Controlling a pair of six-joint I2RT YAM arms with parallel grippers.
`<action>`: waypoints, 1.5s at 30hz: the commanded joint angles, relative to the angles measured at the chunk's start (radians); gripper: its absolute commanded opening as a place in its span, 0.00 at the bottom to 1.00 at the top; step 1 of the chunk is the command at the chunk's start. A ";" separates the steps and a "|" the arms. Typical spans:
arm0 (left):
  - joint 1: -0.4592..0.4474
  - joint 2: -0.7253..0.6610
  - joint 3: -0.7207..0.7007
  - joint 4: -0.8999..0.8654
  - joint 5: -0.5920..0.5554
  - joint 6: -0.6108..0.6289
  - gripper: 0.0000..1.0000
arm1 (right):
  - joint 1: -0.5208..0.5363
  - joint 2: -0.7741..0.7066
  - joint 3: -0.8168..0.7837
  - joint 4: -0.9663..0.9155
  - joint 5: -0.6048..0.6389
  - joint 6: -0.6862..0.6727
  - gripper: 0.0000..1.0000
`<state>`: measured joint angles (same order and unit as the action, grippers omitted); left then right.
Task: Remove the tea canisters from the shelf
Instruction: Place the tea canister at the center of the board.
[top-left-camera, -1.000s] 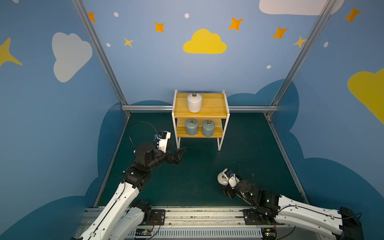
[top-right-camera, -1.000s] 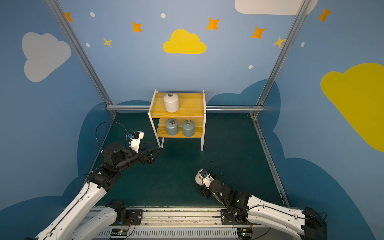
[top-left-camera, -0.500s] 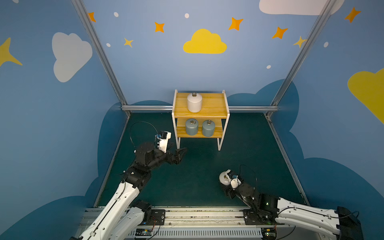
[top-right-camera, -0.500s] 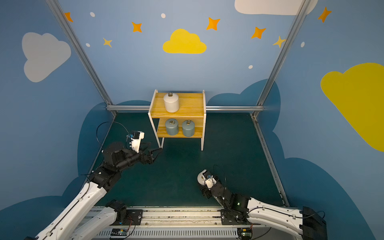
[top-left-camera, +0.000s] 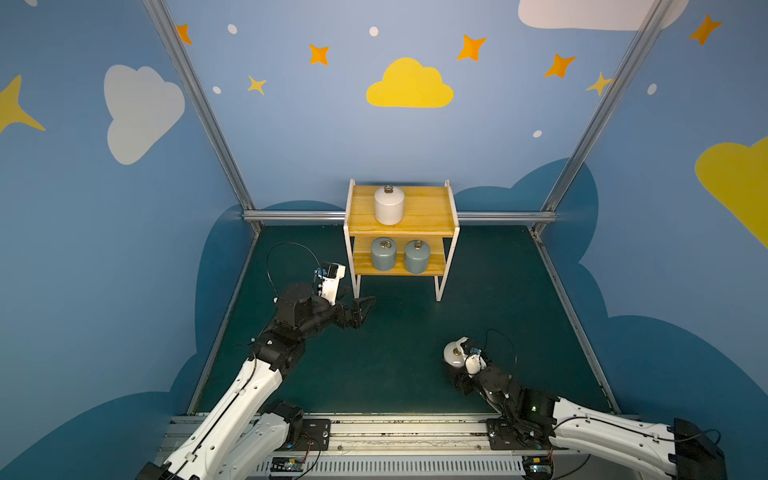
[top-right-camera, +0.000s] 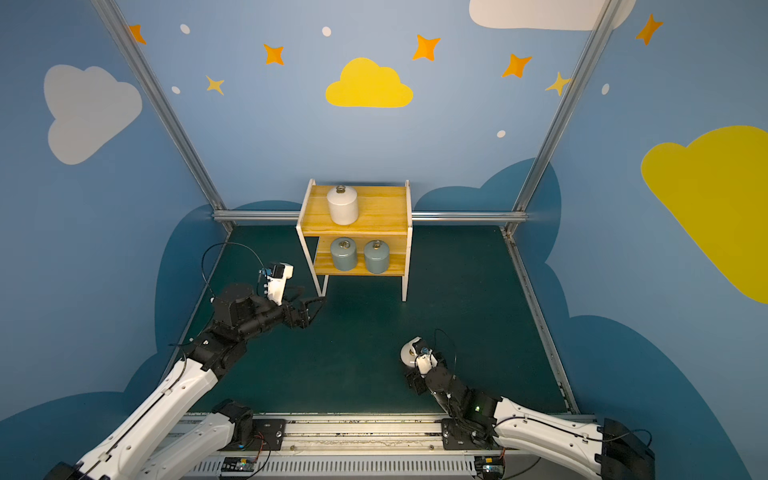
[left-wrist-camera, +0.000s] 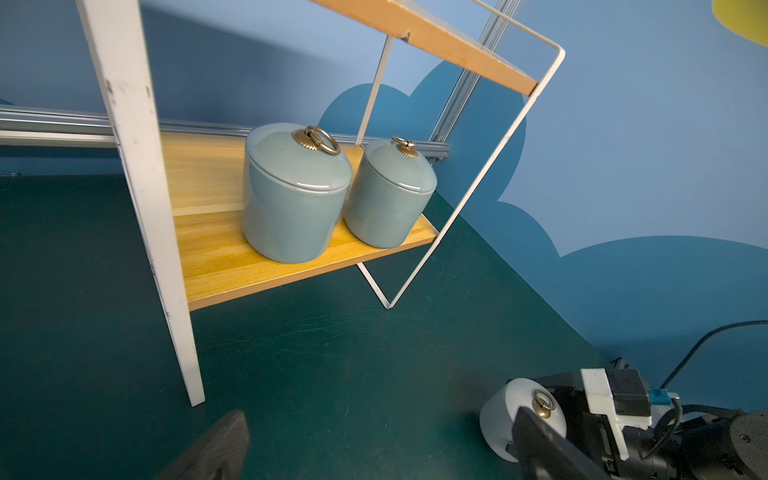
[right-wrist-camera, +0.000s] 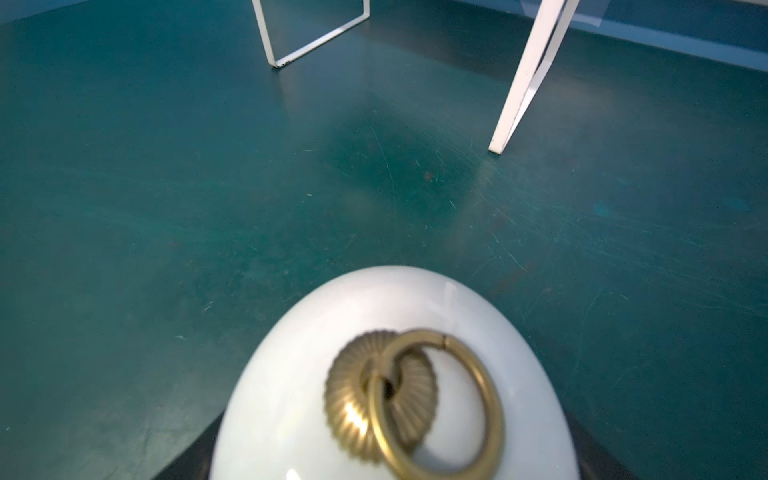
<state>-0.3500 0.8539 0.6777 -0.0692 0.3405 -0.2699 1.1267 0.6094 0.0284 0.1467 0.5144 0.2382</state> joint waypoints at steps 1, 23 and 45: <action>-0.005 0.006 -0.003 0.025 0.014 0.009 1.00 | -0.011 0.020 0.009 0.107 0.000 0.043 0.54; -0.007 0.052 -0.007 0.043 0.029 0.031 1.00 | -0.053 0.175 0.018 0.184 -0.054 0.098 0.56; -0.009 0.053 -0.006 0.029 0.028 0.048 1.00 | -0.045 0.257 0.028 0.192 -0.085 0.116 0.66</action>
<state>-0.3557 0.9092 0.6777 -0.0460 0.3523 -0.2337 1.0760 0.8650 0.0429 0.3706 0.4690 0.3378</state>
